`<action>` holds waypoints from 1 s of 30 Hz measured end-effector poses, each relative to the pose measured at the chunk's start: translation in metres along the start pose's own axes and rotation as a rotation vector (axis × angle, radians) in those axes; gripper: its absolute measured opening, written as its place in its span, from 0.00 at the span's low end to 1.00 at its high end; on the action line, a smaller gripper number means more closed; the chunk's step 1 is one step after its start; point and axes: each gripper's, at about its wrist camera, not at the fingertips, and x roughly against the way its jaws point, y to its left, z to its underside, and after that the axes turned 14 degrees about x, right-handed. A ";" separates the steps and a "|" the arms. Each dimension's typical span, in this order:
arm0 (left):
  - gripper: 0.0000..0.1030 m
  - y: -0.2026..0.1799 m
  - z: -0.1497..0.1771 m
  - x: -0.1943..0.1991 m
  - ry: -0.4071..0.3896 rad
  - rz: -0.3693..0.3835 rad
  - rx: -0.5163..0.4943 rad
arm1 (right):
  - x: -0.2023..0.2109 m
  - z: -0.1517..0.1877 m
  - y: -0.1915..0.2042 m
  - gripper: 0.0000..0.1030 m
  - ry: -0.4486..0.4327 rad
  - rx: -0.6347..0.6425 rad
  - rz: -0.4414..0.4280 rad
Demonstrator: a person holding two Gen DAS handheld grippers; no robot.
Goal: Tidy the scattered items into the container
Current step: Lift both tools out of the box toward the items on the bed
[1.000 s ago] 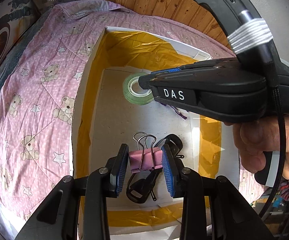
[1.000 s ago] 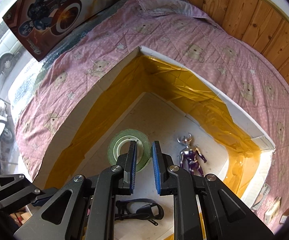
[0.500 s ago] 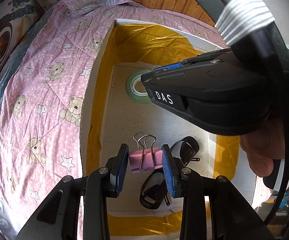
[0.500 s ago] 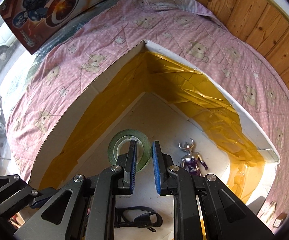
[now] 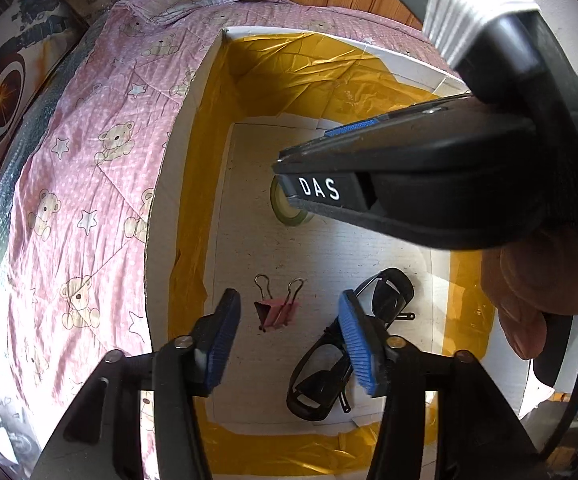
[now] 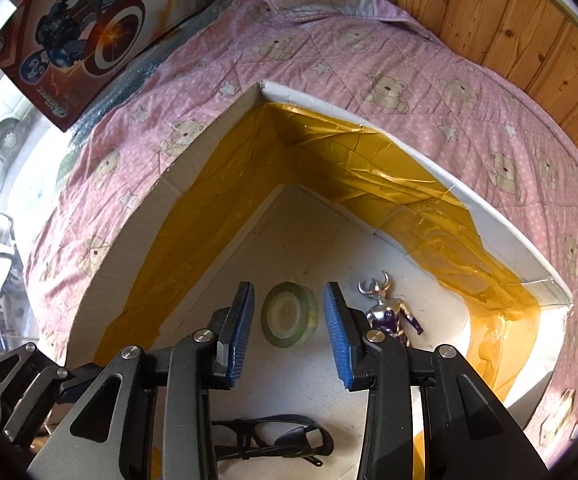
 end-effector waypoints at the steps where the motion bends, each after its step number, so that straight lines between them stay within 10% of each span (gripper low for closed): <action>1: 0.62 0.001 0.001 0.002 -0.007 -0.004 0.000 | 0.005 0.001 0.000 0.37 -0.006 -0.006 0.001; 30: 0.62 -0.051 0.081 0.097 -0.239 0.004 -0.103 | 0.129 0.109 0.044 0.37 -0.161 0.019 0.024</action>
